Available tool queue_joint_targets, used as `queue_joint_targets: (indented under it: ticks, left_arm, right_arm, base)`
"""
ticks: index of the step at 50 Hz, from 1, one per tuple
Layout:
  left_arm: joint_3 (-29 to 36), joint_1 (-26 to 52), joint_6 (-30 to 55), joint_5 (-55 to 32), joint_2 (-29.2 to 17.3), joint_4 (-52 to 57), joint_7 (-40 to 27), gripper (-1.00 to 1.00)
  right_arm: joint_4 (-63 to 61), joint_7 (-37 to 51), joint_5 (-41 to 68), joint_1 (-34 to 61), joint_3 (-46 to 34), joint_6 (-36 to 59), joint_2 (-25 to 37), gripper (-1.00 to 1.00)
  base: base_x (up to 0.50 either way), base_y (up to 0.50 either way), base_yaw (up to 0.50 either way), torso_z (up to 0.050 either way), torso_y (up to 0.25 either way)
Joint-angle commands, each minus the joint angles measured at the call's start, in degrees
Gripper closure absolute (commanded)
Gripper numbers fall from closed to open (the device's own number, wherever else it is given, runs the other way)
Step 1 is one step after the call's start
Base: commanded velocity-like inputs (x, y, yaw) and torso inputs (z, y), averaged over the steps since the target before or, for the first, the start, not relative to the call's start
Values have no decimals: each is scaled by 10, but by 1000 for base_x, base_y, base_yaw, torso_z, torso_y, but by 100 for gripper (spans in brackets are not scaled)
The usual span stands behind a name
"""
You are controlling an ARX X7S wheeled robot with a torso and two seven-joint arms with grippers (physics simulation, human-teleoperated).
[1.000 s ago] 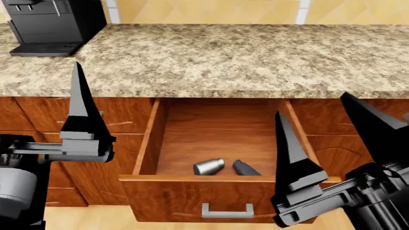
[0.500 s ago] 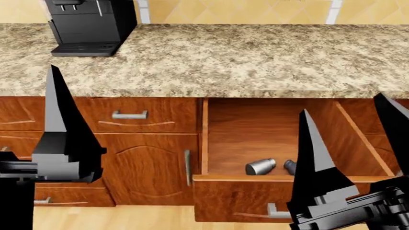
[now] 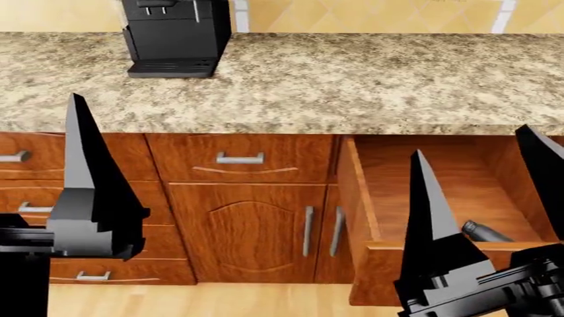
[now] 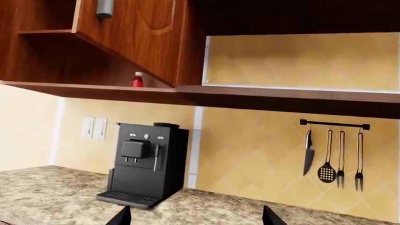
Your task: Pick and place the shaker into the drawer. Then close the cabinet.
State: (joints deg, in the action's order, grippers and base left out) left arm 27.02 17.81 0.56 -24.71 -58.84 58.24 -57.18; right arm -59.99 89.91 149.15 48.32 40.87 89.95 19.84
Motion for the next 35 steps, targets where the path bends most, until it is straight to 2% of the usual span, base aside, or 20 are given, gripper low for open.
queue_joint_targets:
  ticks: [1, 35]
  left_arm:
    - [7, 4, 2, 3, 0, 3, -1, -100]
    - [32, 18, 7, 11, -4, 5, -9, -100]
  right_arm:
    - [0, 1, 4, 3, -2, 0, -1, -100]
    - [0, 1, -2, 8, -23, 0, 0, -100]
  base:
    - [-6, 500, 0, 0, 0]
    - [28, 500, 0, 0, 0]
